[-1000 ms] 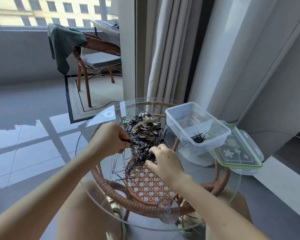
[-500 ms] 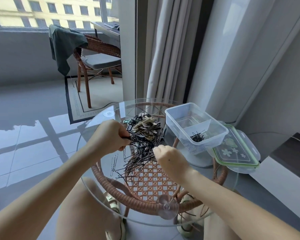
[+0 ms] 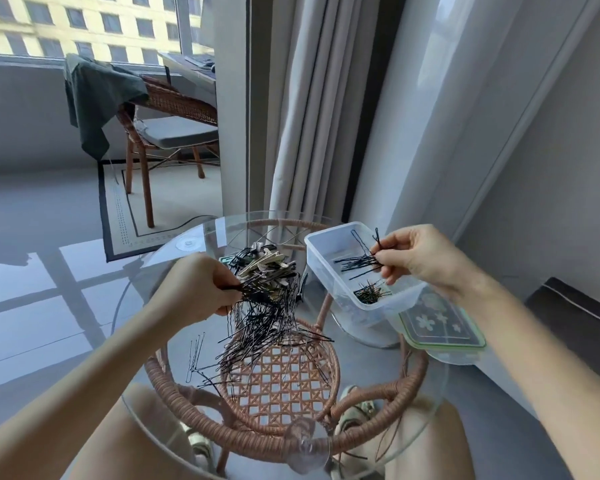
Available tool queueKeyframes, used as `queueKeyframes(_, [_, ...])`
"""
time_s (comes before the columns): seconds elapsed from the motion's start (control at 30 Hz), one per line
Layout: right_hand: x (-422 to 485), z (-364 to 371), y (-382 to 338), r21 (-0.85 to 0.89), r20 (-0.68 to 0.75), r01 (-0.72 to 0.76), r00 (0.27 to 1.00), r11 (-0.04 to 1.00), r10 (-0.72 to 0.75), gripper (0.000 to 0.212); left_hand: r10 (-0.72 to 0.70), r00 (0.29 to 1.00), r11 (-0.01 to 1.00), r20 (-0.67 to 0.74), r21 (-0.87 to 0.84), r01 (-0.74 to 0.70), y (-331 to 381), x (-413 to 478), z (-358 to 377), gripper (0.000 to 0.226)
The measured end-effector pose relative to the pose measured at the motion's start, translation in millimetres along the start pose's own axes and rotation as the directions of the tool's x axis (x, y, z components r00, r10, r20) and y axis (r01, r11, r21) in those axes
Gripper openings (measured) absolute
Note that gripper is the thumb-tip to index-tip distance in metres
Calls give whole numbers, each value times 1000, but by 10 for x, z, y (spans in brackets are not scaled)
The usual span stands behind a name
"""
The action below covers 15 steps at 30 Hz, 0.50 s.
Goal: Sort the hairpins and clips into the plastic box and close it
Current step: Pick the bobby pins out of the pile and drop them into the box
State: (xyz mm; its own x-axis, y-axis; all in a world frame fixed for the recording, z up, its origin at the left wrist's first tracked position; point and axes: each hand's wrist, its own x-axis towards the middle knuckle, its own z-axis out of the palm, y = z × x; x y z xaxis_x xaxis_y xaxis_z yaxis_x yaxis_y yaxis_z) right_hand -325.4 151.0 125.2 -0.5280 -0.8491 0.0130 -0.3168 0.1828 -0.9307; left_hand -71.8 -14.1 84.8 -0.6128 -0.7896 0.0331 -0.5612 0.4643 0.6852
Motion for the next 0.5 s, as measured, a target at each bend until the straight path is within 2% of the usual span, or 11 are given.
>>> queueKeyframes(0.1, [170, -330, -25, -162, 46, -86, 994, 983, 95, 11, 7, 1000, 1000, 7, -2, -7, 20, 47, 18, 21])
queueKeyframes(0.17, [274, -395, 32, -327, 93, -132, 981, 936, 171, 10, 12, 1000, 1000, 10, -6, -12, 49, 82, 37, 17])
queueKeyframes(0.23, [347, -331, 118, -452, 162, -139, 959, 881, 234, 11, 20, 1000, 1000, 7, -22, -20, 107, 117, 61, 10])
queueKeyframes(0.33, [398, -156, 237, -564, 267, -87, 922, 821, 281, 13, 66, 998, 996, 8, -68, -65, 229, 154, 117, 11])
queueKeyframes(0.4, [414, -97, 297, -690, 288, -6, 915, 724, 282, 15, 89, 996, 988, 22, -127, -85, 352, 175, 172, 12])
queueKeyframes(0.5, [396, -116, 298, -871, 241, 108, 944, 479, 224, 19, 167, 985, 973, 35, -165, -160, 578, 229, 282, 18])
